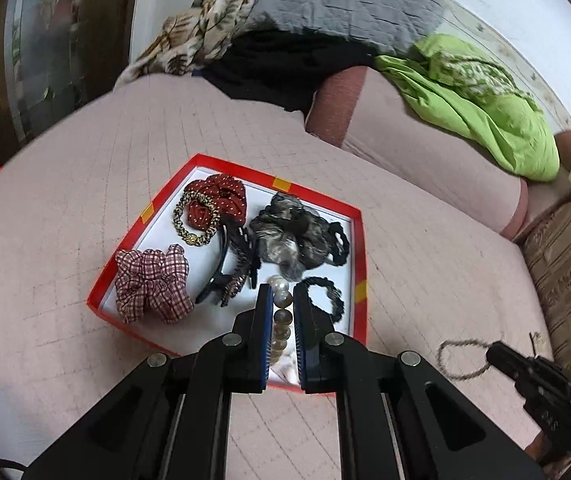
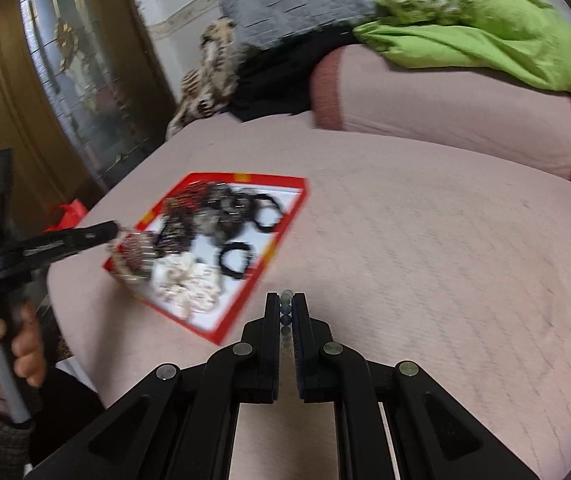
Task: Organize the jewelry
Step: 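Carry both bracelets into the red tray and open both tools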
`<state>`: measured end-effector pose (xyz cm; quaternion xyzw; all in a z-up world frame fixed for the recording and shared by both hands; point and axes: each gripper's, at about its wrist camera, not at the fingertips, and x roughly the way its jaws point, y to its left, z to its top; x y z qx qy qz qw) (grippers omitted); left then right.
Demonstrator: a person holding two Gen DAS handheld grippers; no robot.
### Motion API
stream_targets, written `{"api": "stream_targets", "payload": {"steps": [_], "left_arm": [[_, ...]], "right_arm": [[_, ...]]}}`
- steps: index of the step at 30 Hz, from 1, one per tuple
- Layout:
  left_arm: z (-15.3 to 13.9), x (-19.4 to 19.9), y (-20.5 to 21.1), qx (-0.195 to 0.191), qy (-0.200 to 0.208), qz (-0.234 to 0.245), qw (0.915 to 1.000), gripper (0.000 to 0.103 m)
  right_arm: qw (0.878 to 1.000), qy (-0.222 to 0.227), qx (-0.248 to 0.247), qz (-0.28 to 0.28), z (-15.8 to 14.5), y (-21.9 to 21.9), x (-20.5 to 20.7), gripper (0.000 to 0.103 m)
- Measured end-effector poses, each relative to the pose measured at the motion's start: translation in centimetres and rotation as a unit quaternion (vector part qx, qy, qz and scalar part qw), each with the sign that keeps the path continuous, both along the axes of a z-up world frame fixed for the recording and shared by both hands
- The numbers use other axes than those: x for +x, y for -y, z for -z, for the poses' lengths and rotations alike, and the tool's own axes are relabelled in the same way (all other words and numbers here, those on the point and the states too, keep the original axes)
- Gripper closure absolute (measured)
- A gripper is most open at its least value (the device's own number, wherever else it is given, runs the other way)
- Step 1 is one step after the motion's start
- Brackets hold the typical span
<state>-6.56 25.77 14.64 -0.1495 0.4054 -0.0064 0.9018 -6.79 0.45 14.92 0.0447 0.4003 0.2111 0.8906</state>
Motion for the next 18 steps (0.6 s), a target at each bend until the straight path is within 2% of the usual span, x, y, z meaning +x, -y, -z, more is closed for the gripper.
{"api": "stream_targets", "payload": {"steps": [5, 8, 13, 18], "left_arm": [[2.4, 1.8, -2.3, -0.039, -0.024, -0.004, 0.9989, 0.093], [3.7, 2.1, -3.4, -0.041, -0.032, -0.013, 0.9986, 0.094], [5.9, 2.6, -5.3, -0.064, -0.056, -0.016, 0.9962, 0.094], [7.1, 2.6, -5.7, -0.062, -0.07, -0.019, 0.9954, 0.094]], "right_arm": [[0.999, -0.017, -0.005, -0.044, -0.1, -5.3, 1.8, 0.096], [0.998, -0.02, -0.008, -0.057, 0.0, -8.0, 2.8, 0.096], [0.996, -0.029, -0.006, -0.08, 0.2, -11.8, 5.4, 0.096], [0.994, -0.055, 0.029, -0.091, 1.0, -15.5, 9.2, 0.096]]}}
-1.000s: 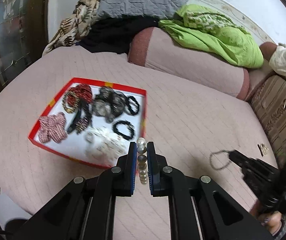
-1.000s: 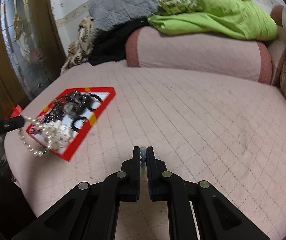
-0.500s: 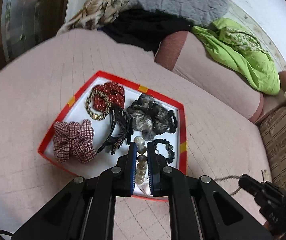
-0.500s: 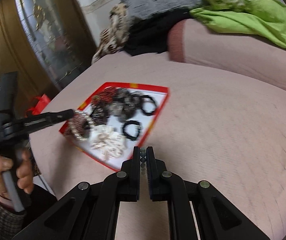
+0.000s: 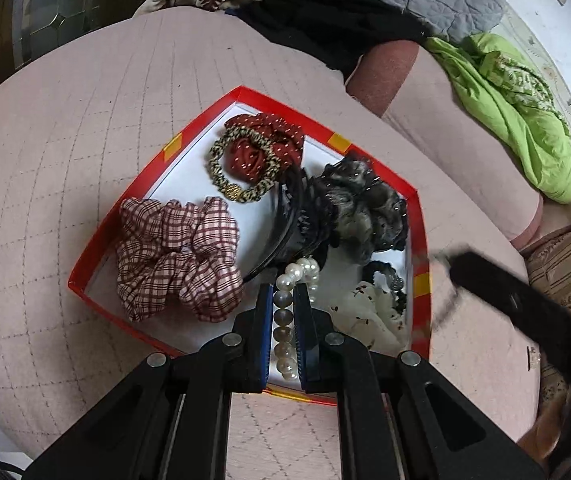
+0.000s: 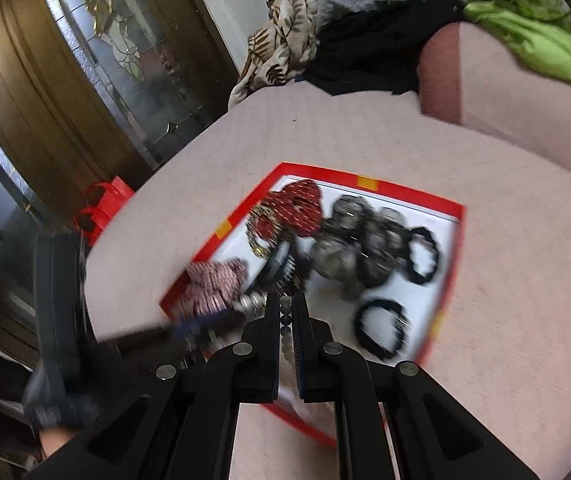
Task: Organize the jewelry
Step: 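Carry both bracelets into the red tray and open both tools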
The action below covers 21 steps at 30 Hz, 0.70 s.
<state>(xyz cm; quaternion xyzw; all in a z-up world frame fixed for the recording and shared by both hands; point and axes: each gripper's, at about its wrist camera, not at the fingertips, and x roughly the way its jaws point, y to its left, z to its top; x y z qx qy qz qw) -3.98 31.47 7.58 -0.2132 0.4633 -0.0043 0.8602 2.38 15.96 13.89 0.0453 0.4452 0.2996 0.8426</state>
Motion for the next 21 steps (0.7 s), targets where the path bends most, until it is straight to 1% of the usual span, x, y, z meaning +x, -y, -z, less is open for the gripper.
{"api": "stream_targets", "payload": {"steps": [1, 5, 8, 11, 13, 15, 17, 19, 21], "left_arm": [[0.0, 0.0, -0.1, 0.003, 0.0, -0.002, 1.0, 0.093], [0.3, 0.1, -0.4, 0.026, -0.002, -0.011, 0.9996, 0.093], [0.3, 0.2, -0.8, 0.034, -0.001, -0.017, 0.9993, 0.093], [0.0, 0.0, -1.0, 0.03, 0.007, -0.019, 0.9993, 0.093], [-0.1, 0.0, -0.9, 0.027, 0.011, -0.017, 0.9994, 0.093], [-0.4, -0.1, -0.6, 0.024, 0.017, -0.013, 0.9995, 0.093], [-0.7, -0.3, -0.3, 0.024, 0.022, -0.009, 0.9994, 0.089], [-1.0, -0.7, 0.2, 0.026, 0.032, -0.005, 0.9991, 0.079], [-1.4, -1.1, 0.7, 0.032, 0.043, -0.001, 0.9985, 0.079]], "right_arm": [[1.0, -0.003, -0.001, 0.001, 0.4, -0.3, 0.4, 0.096], [0.999, -0.033, -0.025, 0.008, 3.3, -1.8, 2.5, 0.096], [0.998, -0.04, -0.054, 0.019, 5.3, -1.7, 3.1, 0.096], [0.996, -0.045, -0.066, 0.034, 6.2, -0.9, 3.3, 0.095], [0.996, -0.047, -0.067, 0.038, 6.1, -0.4, 3.4, 0.095], [0.996, -0.042, -0.063, 0.038, 5.4, 0.2, 3.0, 0.091], [0.997, -0.031, -0.065, 0.037, 4.6, 0.8, 2.2, 0.073], [0.997, -0.013, -0.067, 0.037, 3.6, 1.3, 1.0, 0.066], [0.997, 0.001, -0.071, 0.036, 2.9, 1.9, -0.1, 0.065]]}}
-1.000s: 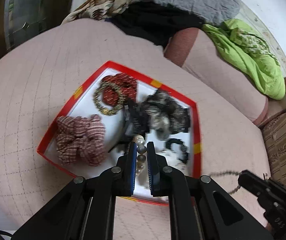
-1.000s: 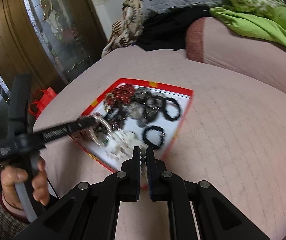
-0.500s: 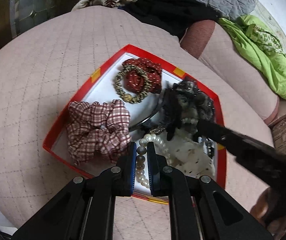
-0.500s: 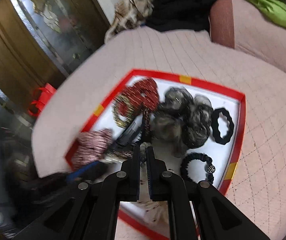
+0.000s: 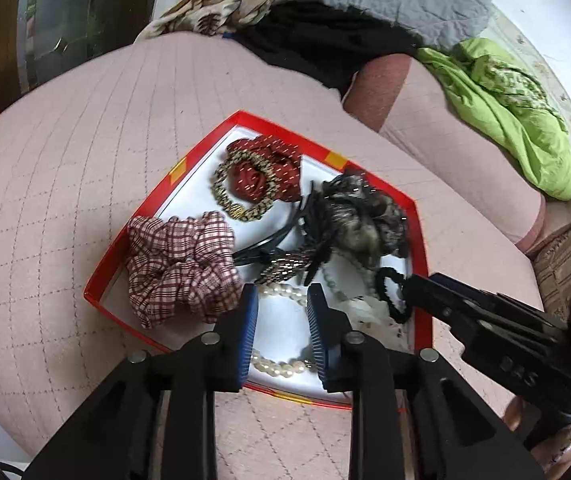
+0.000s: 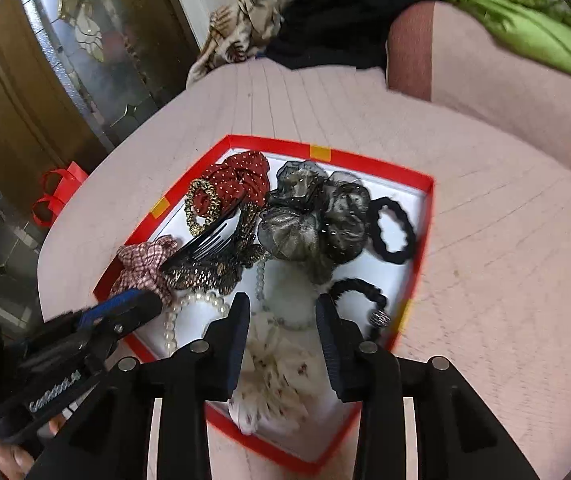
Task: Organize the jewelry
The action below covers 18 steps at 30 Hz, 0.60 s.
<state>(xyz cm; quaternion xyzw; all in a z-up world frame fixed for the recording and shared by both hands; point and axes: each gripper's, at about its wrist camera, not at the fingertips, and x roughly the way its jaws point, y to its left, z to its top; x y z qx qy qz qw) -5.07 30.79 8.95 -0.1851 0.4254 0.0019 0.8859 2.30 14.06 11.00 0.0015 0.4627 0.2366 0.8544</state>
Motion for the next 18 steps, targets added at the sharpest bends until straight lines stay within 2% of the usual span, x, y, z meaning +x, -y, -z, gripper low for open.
{"api": "stream_targets", "payload": {"steps": [5, 11, 18], "left_arm": [[-1.0, -1.0, 1.4, 0.022, 0.028, 0.008, 0.9993, 0.073], [-2.0, -2.1, 2.7, 0.06, 0.059, -0.002, 0.9964, 0.061], [-1.9, -2.5, 3.3, 0.089, 0.057, -0.018, 0.9942, 0.06]], "right_arm": [[1.0, 0.008, 0.019, 0.007, -1.0, 2.1, -2.4, 0.065], [0.999, 0.034, 0.01, 0.025, -1.7, 4.8, -5.6, 0.065], [0.998, 0.045, -0.001, 0.054, -1.2, 7.6, -8.2, 0.062]]}}
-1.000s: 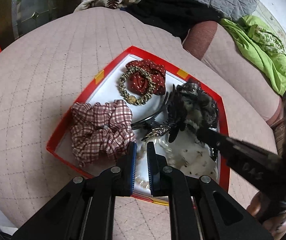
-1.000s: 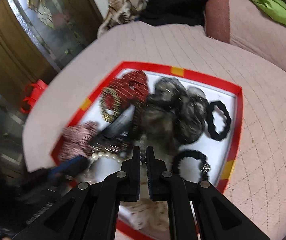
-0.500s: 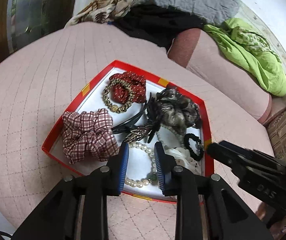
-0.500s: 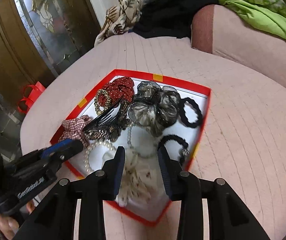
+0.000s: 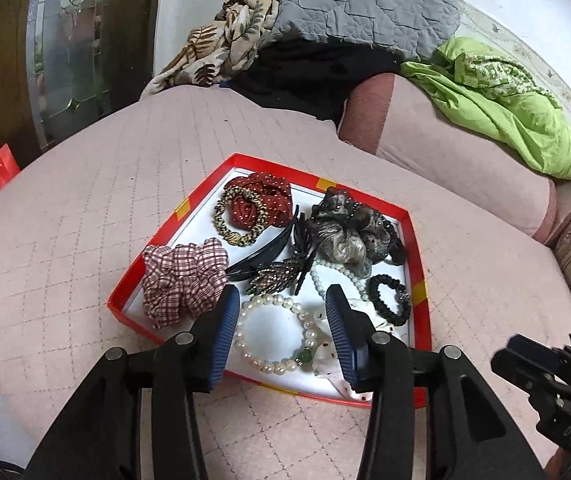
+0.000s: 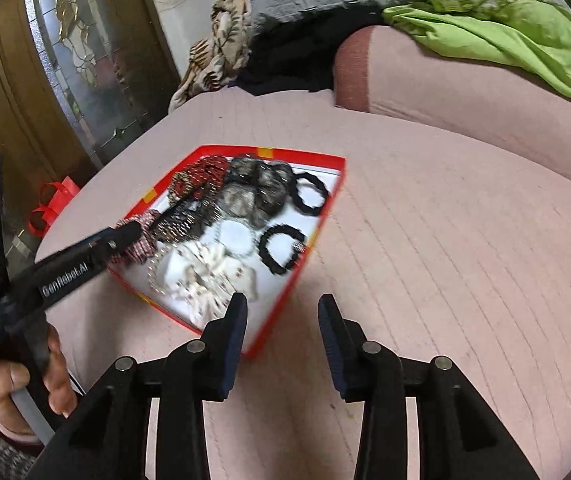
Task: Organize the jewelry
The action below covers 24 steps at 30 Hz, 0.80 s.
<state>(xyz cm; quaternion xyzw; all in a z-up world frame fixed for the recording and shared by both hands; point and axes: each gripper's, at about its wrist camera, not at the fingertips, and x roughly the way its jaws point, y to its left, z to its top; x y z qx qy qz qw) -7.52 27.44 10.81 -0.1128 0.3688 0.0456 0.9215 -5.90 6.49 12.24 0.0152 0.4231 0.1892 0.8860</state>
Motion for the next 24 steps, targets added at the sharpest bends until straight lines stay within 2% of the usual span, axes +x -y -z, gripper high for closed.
{"api": "stream_targets", "payload": {"steps": [5, 7, 8, 13, 16, 21, 24], "left_arm": [[-0.9, -1.0, -0.6, 0.008, 0.01, -0.019, 0.9997, 0.058], [-1.3, -1.5, -0.9, 0.016, 0.016, -0.028, 0.9993, 0.048], [-1.3, -1.8, -1.0, 0.021, 0.018, -0.034, 0.9991, 0.046], [-1.0, -1.8, -1.4, 0.046, 0.012, -0.045, 0.9978, 0.044], [-0.6, -1.4, -1.7, 0.041, 0.003, -0.043, 0.9982, 0.044], [-0.6, -1.0, -2.0, 0.026, 0.0, -0.041, 0.9988, 0.043], [-0.5, -1.0, -1.4, 0.032, 0.0, -0.035, 0.9989, 0.043]], "right_arm": [[1.0, -0.002, -0.011, 0.009, 1.1, 0.3, -0.8, 0.062], [1.0, -0.006, -0.009, 0.007, 1.3, 0.0, -1.1, 0.062], [1.0, -0.007, -0.008, 0.004, 1.4, -0.2, -1.2, 0.061], [1.0, -0.005, -0.022, 0.011, 1.4, -0.5, -1.6, 0.052], [0.999, 0.004, -0.035, 0.026, 1.3, -0.4, -1.9, 0.047], [0.997, 0.007, -0.064, 0.047, 1.5, -0.5, -1.9, 0.046], [0.995, 0.022, -0.075, 0.056, 1.0, -0.6, -2.4, 0.042]]}}
